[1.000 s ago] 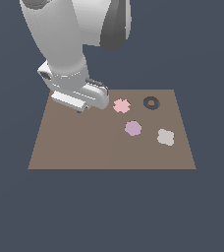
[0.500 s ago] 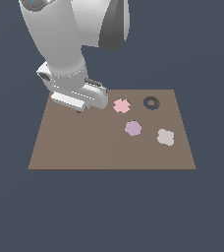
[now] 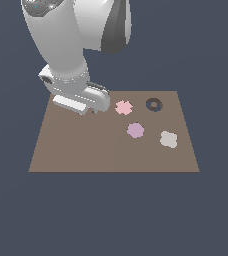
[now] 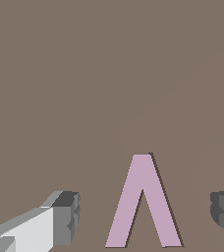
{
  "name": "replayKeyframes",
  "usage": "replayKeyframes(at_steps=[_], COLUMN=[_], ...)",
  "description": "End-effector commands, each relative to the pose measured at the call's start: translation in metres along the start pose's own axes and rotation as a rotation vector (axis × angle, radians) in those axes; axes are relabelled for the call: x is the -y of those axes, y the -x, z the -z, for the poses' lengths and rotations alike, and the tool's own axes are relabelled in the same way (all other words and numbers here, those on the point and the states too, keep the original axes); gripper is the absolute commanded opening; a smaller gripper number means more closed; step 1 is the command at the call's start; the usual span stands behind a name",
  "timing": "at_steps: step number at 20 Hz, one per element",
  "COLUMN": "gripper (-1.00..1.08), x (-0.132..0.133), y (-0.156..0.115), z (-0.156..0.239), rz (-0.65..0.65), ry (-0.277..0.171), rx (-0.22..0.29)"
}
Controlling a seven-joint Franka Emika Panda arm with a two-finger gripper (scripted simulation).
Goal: Insert a designated object into the corresponding slot on a board.
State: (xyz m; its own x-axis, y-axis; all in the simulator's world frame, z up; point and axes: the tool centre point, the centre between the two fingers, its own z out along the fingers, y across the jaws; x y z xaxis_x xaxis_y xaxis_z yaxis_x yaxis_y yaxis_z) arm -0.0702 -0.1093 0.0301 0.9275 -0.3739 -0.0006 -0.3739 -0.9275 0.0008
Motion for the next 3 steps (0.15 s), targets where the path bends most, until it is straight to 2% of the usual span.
replayKeyframes(at_steps=[1,3], gripper=[1.0,1.0], x=[0.0,0.0], y=[-0.0001,-0.0001], z=[0.0,0.0], rz=[0.0,0.0], ry=[0.0,0.0], rx=[0.0,0.0])
